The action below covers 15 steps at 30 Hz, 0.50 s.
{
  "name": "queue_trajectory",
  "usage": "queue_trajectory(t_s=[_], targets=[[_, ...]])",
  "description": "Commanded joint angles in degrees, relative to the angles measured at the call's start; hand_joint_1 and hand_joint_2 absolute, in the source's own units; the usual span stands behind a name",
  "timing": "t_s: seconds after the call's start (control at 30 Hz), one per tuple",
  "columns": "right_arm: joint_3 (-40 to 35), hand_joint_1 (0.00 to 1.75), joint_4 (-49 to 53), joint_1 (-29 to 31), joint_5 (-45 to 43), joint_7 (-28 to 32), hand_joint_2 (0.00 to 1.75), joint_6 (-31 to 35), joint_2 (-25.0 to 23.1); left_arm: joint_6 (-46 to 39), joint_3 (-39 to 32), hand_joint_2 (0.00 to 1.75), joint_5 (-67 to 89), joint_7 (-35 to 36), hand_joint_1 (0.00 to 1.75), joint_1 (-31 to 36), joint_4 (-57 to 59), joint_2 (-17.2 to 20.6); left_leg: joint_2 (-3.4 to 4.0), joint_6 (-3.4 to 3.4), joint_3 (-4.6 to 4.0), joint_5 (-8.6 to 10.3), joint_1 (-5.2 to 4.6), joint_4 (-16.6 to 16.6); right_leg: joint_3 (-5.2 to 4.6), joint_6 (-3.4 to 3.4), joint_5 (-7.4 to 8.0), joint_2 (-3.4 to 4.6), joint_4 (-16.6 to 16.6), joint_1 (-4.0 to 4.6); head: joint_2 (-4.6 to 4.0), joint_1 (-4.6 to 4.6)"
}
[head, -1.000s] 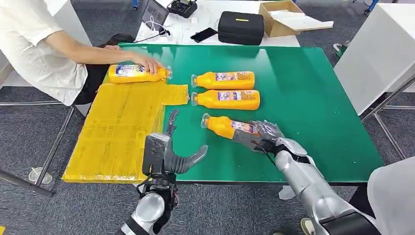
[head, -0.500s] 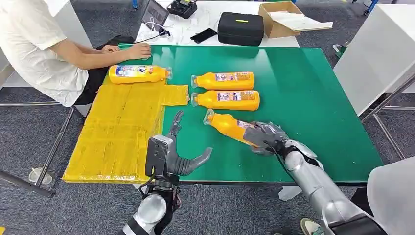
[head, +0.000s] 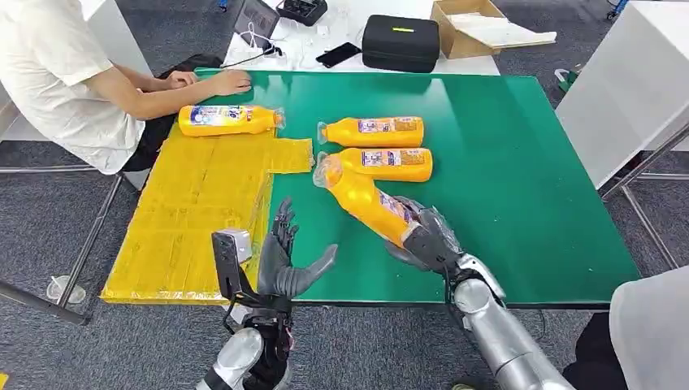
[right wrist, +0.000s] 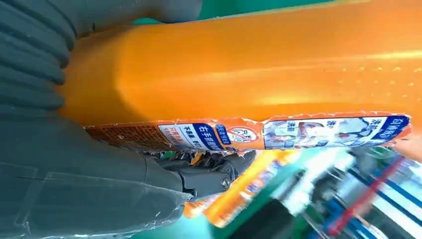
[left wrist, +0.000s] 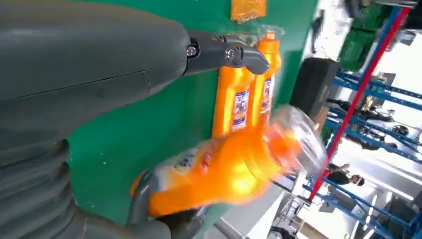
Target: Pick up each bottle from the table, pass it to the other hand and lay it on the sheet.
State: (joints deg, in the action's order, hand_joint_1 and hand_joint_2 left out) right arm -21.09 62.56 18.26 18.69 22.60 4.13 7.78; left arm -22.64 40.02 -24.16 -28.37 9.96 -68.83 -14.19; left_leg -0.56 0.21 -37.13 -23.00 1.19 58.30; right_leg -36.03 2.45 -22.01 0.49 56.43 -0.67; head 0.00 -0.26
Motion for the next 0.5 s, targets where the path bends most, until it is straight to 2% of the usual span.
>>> queue_trajectory(t_s=[0.03,0.2,0.33,0.47,0.5], targets=[[-2.3,1.75,10.8,-2.9,-1.4,3.0,1.75,4.4,-5.2,2.5,-0.8,1.75,-7.5,2.2,0.0,-0.7,0.3,3.4,0.18,0.02,0.08,-0.08,-0.03,0.0,0.03,-0.07,-0.03,0.13,0.0,-0.03,0.0,0.02],[-2.3,1.75,10.1,-2.5,-1.8,3.1,1.75,4.6,-4.8,2.5,-0.6,1.75,-7.7,2.2,0.0,-0.6,0.1,3.3,0.11,0.02,0.01,-0.07,-0.04,0.0,-0.07,-0.08,-0.05,0.05,0.0,-0.03,0.0,0.0],[-5.4,1.75,7.7,-0.7,-1.6,3.1,1.75,3.2,-5.1,4.1,0.4,1.75,-8.2,2.0,0.0,0.0,-1.4,3.7,0.21,0.06,0.17,-0.14,-0.06,0.0,0.07,-0.11,-0.09,0.12,0.0,-0.03,0.0,0.0],[-9.5,1.75,2.9,1.9,-1.8,2.3,1.75,-0.2,-6.1,6.6,1.5,1.75,-7.5,1.8,0.0,1.3,-3.6,4.1,0.19,0.02,-0.09,-0.05,-0.05,0.0,-0.16,-0.05,0.0,0.15,0.0,-0.04,0.0,0.02],[-10.1,1.75,2.0,2.3,-1.8,2.2,1.75,-0.8,-6.2,6.9,1.5,1.75,-7.4,2.0,0.0,1.5,-3.6,4.0,0.38,0.05,0.24,-0.2,-0.09,0.0,0.09,-0.14,-0.11,0.27,0.1,-0.06,0.0,0.02]])
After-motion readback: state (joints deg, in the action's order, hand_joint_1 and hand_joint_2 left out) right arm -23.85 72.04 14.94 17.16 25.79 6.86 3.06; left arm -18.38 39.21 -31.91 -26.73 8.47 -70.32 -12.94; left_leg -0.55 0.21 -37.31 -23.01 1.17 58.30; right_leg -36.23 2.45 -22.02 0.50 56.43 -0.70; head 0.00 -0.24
